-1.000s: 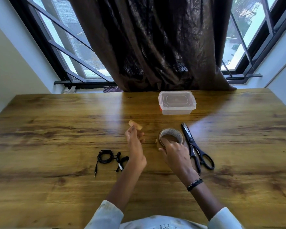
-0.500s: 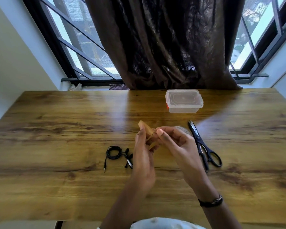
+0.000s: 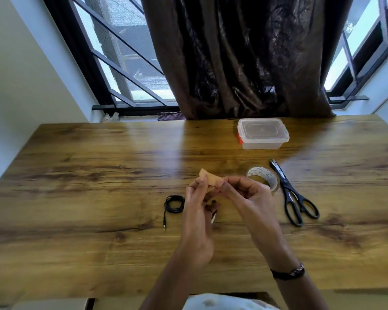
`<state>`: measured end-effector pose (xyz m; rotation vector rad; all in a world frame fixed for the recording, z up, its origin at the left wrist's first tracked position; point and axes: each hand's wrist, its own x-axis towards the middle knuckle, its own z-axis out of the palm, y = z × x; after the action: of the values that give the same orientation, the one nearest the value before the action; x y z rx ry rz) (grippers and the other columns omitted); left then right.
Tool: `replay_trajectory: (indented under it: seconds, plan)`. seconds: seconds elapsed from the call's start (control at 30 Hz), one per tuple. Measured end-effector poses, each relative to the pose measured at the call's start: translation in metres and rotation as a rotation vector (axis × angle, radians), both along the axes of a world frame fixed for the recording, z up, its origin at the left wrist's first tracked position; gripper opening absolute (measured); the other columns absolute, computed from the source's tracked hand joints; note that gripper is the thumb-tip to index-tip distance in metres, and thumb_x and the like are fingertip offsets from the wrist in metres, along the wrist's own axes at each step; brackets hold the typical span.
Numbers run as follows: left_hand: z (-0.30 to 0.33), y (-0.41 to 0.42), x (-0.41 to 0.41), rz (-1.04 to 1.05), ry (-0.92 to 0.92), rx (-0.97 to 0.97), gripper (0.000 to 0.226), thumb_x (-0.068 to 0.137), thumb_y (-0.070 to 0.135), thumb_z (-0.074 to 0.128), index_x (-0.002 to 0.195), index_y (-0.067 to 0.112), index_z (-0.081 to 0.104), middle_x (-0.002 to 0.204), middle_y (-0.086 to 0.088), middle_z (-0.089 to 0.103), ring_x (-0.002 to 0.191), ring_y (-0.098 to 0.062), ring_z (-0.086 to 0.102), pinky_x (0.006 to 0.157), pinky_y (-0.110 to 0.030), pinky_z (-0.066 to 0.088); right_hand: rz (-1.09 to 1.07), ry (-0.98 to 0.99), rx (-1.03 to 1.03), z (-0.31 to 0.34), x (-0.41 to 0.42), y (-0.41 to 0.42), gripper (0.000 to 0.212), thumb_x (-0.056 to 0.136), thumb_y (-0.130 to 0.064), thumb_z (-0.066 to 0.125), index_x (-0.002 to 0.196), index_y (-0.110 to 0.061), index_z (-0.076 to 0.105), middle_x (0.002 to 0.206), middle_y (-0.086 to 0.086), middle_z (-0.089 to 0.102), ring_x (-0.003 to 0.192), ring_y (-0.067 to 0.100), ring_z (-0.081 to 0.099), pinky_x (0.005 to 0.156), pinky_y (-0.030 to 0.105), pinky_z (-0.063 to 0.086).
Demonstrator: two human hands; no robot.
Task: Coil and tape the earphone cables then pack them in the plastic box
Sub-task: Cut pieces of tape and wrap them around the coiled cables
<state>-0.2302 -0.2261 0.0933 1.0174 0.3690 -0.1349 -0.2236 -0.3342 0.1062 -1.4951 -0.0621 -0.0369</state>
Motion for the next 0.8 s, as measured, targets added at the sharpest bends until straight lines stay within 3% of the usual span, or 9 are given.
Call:
replay_trajectory:
  seconds: [0.07, 0.23, 0.37, 0.43, 0.53, 0.6, 0.7, 0.8]
  plan:
    - [-0.001, 0.013, -0.001, -0.018, -0.009, -0.067, 0.056, 0.08, 0.037, 0.063, 0.125, 0.007, 0.054, 0.096, -0.003, 0.068, 0.086, -0.014, 0.059, 0.072, -0.031, 0.043, 0.068, 0.015, -0.064, 0.002, 0.003, -0.006, 0.009, 0.081, -0.021, 0.071, 0.087, -0.018, 0.076, 0.085, 0.002, 0.077, 0.082, 0.015, 0.073, 0.071, 0.02, 0.057]
    - [-0.001, 0.043, -0.008, -0.052, -0.018, -0.12, 0.039, 0.071, 0.029, 0.069, 0.108, 0.018, 0.061, 0.089, 0.001, 0.065, 0.078, -0.011, 0.06, 0.069, -0.028, 0.044, 0.254, -0.039, -0.357, 0.017, 0.017, -0.013, 0.021, 0.078, -0.035, 0.072, 0.089, -0.017, 0.076, 0.079, 0.001, 0.074, 0.07, 0.024, 0.066, 0.062, 0.029, 0.05]
    - [0.002, 0.071, -0.009, 0.047, -0.089, -0.139, 0.026, 0.077, 0.037, 0.06, 0.094, 0.018, 0.065, 0.094, -0.003, 0.067, 0.081, -0.016, 0.06, 0.074, -0.034, 0.043, 0.317, -0.024, -0.491, 0.03, 0.035, -0.015, 0.012, 0.078, -0.032, 0.074, 0.084, -0.022, 0.076, 0.073, -0.007, 0.074, 0.059, 0.01, 0.064, 0.06, 0.015, 0.047]
    - [0.001, 0.084, -0.004, 0.055, -0.177, 0.018, 0.029, 0.079, 0.038, 0.057, 0.099, 0.018, 0.062, 0.102, -0.001, 0.067, 0.089, -0.015, 0.06, 0.079, -0.034, 0.042, 0.405, 0.0, -0.598, 0.034, 0.044, -0.016, 0.015, 0.076, -0.039, 0.073, 0.083, -0.025, 0.076, 0.073, -0.007, 0.073, 0.058, 0.016, 0.062, 0.061, 0.015, 0.045]
    - [0.001, 0.094, 0.006, -0.094, -0.366, 0.344, 0.029, 0.085, 0.031, 0.058, 0.107, 0.013, 0.058, 0.111, 0.003, 0.067, 0.103, -0.012, 0.061, 0.085, -0.028, 0.048, 0.524, 0.011, -0.694, 0.036, 0.056, -0.01, 0.015, 0.078, -0.035, 0.076, 0.083, -0.02, 0.076, 0.067, -0.015, 0.07, 0.054, -0.003, 0.059, 0.053, 0.005, 0.04]
    - [-0.004, 0.097, 0.015, -0.229, -0.424, 0.464, 0.031, 0.087, 0.031, 0.064, 0.111, 0.012, 0.058, 0.112, -0.002, 0.067, 0.107, -0.016, 0.062, 0.089, -0.03, 0.051, 0.58, 0.025, -0.728, 0.035, 0.065, -0.002, 0.011, 0.081, -0.029, 0.076, 0.08, -0.018, 0.075, 0.061, -0.014, 0.068, 0.051, -0.005, 0.054, 0.048, 0.006, 0.035]
    - [-0.017, 0.101, 0.03, -0.289, -0.423, 0.567, 0.031, 0.088, 0.038, 0.063, 0.108, 0.014, 0.062, 0.106, 0.0, 0.07, 0.1, -0.012, 0.065, 0.084, -0.026, 0.053, 0.614, 0.041, -0.777, 0.033, 0.08, 0.007, 0.016, 0.08, -0.03, 0.076, 0.081, -0.014, 0.076, 0.071, 0.005, 0.072, 0.055, 0.013, 0.052, 0.052, 0.016, 0.035]
    - [-0.042, 0.114, 0.049, -0.203, -0.405, 0.861, 0.012, 0.093, 0.023, 0.058, 0.102, 0.017, 0.064, 0.1, 0.008, 0.069, 0.088, 0.002, 0.064, 0.073, -0.009, 0.048, 0.601, 0.053, -0.834, 0.026, 0.092, 0.01, 0.014, 0.081, -0.026, 0.075, 0.085, -0.012, 0.076, 0.081, 0.004, 0.074, 0.075, 0.029, 0.063, 0.066, 0.038, 0.048]
